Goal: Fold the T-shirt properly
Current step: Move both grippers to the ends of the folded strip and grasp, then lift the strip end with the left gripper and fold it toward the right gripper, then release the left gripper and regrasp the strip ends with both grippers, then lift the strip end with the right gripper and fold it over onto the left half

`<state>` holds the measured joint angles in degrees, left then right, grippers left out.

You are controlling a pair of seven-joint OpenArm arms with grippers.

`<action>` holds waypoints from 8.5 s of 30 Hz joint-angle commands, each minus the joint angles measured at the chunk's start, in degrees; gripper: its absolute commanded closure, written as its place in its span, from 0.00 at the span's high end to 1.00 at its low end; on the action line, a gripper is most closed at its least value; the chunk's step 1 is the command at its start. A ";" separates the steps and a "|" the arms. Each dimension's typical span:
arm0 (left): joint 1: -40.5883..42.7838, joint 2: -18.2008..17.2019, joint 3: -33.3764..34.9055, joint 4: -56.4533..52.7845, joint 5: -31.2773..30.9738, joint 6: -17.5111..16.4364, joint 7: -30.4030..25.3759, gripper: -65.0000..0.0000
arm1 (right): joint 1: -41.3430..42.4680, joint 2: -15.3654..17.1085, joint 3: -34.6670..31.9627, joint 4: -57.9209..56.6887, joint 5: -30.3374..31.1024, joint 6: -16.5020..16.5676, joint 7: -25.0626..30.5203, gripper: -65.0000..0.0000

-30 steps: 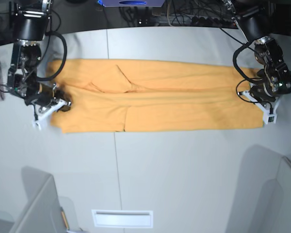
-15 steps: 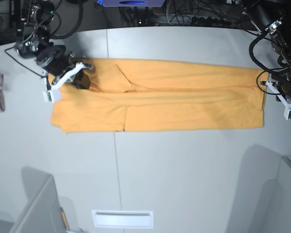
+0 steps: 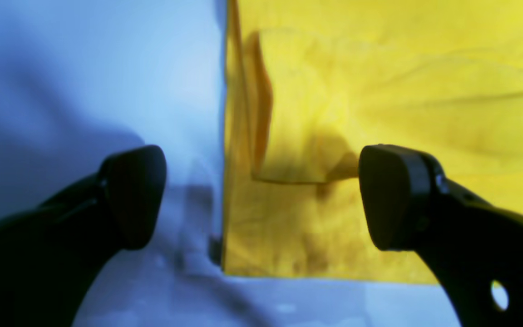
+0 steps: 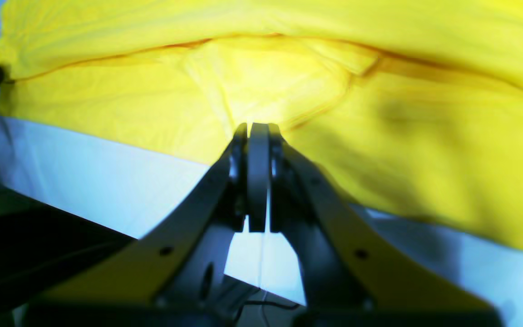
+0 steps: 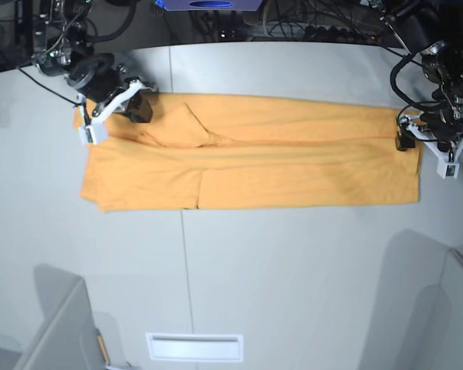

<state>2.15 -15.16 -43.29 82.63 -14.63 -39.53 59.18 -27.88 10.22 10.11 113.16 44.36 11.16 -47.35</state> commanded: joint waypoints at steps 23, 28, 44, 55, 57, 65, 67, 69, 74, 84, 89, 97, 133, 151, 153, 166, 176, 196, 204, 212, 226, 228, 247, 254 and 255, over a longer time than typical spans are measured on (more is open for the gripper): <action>-6.50 -0.97 -0.27 -14.63 -0.53 -0.47 -1.20 0.82 | 0.41 0.55 0.22 0.73 0.70 0.49 0.80 0.00; -6.50 -1.06 -0.27 -17.71 -0.53 -0.47 -1.20 0.42 | 0.14 0.55 0.31 0.73 0.70 0.49 0.80 0.00; -6.50 -8.01 -1.15 -15.33 -0.53 -0.47 -5.51 0.00 | -0.21 0.20 0.22 0.73 1.14 0.58 0.80 0.00; 0.00 -3.00 0.61 9.46 -0.53 -0.47 -1.11 0.00 | 1.29 1.52 1.36 0.81 13.00 0.58 0.80 0.00; 2.20 -0.27 3.07 14.64 -0.27 -0.47 -1.11 0.00 | 1.64 1.52 1.63 0.81 12.65 0.58 0.80 0.00; 4.84 7.03 11.68 24.84 -0.36 1.95 4.60 0.00 | 1.90 1.78 2.07 -0.33 12.56 0.40 0.80 0.00; 4.84 7.99 14.50 25.90 -0.36 3.44 4.95 0.00 | 1.99 1.78 1.98 -1.30 12.56 0.40 0.80 0.00; 4.84 9.40 17.75 26.42 -0.36 4.67 5.04 0.00 | 2.43 1.69 1.80 -2.00 12.56 0.40 0.80 0.00; 4.84 12.74 23.46 26.51 -0.18 7.04 5.13 0.00 | 2.60 1.78 1.98 -2.88 12.56 0.40 0.80 0.00; 4.31 14.32 35.86 26.25 -0.44 13.81 5.04 0.00 | 3.31 1.87 1.80 -2.88 12.56 0.40 0.80 0.00; 4.04 15.20 37.18 26.16 -0.36 14.96 5.04 0.00 | 3.31 1.87 1.98 -2.88 12.56 0.40 0.80 0.00; 3.96 15.55 37.71 26.16 -0.09 14.96 5.04 0.00 | 3.31 1.87 1.98 -2.88 12.56 0.40 0.80 0.00; 5.63 21.80 38.14 31.44 -0.53 14.78 5.39 0.72 | 10.78 1.78 8.31 -5.60 12.56 -1.62 -3.94 0.00; 11.17 5.36 2.10 30.12 -0.53 14.69 4.95 0.00 | 28.98 6.27 6.64 -35.67 12.39 -2.67 -14.23 0.67; 11.17 3.86 1.05 28.71 -0.53 14.69 4.95 0.00 | 28.89 7.23 2.15 -37.34 12.48 -2.67 -12.65 0.67; 10.55 2.89 1.93 17.72 -0.36 14.61 -1.90 0.00 | 25.99 4.51 -6.99 -36.72 12.48 -2.76 -9.31 0.58; 9.06 0.96 17.66 12.10 0.08 14.87 -8.67 0.00 | 30.12 5.12 -7.08 -41.47 12.39 -2.94 -3.77 0.00; -2.20 0.78 37.71 1.11 0.08 14.96 -8.76 0.00 | 40.23 7.76 -24.75 -25.74 12.39 -21.05 -3.86 0.00; -2.20 0.26 37.62 1.46 0.08 14.96 -8.76 0.00 | 40.85 7.50 -24.83 -16.15 12.39 -21.58 -7.02 0.00; -1.76 -2.47 37.71 1.55 0.08 14.96 -8.76 0.00 | 40.76 7.14 -25.10 -8.50 12.39 -24.74 -11.33 0.00; 1.23 -2.91 37.62 2.16 0.17 14.96 -8.67 0.00 | 42.52 -5.16 -33.45 -8.33 2.54 -26.15 -12.82 0.00; 2.73 -2.91 37.62 3.48 0.96 14.96 -8.67 0.00 | 42.69 -7.36 -33.45 -9.38 0.70 -26.06 -14.23 0.00; 8.62 -2.64 37.44 11.13 8.44 14.96 -8.67 0.00 | 42.78 -17.12 -45.58 -21.08 -8.53 -26.15 -2.71 0.00; 8.88 -2.64 37.44 12.27 8.44 14.96 -8.67 0.00 | 44.36 -18.00 -49.54 -21.60 -8.18 -26.15 -1.57 0.00; 8.88 -2.56 37.44 12.36 8.44 14.96 -8.67 0.00 | 44.36 -18.17 -49.54 -21.60 -8.27 -26.15 -1.57 0.00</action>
<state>11.11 -17.32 -5.69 94.39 -6.44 -24.18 49.28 15.31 -7.14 -39.51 90.56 35.62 -15.49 -50.06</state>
